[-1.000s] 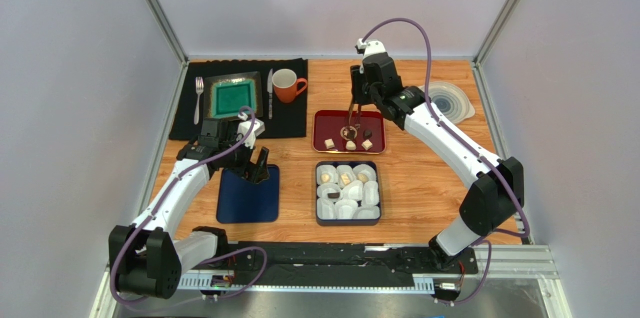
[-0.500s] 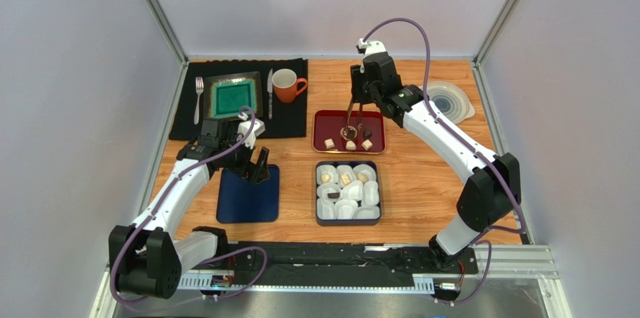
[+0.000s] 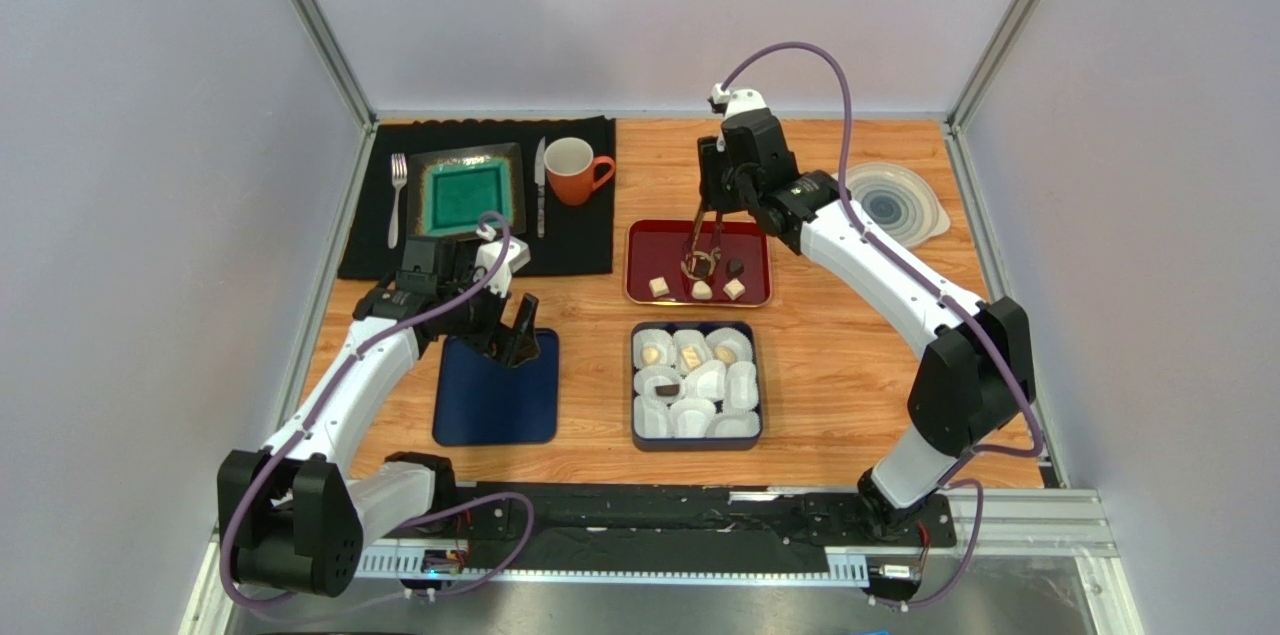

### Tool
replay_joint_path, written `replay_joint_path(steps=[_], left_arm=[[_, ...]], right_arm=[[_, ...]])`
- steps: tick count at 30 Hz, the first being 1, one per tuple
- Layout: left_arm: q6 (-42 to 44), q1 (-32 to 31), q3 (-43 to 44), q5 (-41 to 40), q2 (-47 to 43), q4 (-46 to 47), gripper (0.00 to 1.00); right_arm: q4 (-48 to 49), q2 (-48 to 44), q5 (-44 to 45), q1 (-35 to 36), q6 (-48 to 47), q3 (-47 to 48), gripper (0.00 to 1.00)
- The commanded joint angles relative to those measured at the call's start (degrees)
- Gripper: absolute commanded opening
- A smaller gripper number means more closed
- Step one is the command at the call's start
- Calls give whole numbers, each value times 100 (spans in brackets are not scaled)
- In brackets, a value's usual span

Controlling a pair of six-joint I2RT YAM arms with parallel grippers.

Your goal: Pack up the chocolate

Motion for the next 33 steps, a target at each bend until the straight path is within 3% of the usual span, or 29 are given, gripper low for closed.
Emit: replay_joint_path(steps=[1, 12, 24, 33], left_arm=[[79, 32, 201, 101, -60, 17, 99], [87, 24, 157, 48, -60, 43, 99], [78, 32, 105, 39, -78, 61, 99], [78, 32, 131, 39, -104, 43, 99]], right_arm=[[333, 24, 11, -24, -19, -1, 41], [333, 95, -68, -25, -37, -97, 38], [227, 112, -68, -16, -151, 130, 18], [-133, -511, -331, 19, -204, 614, 13]])
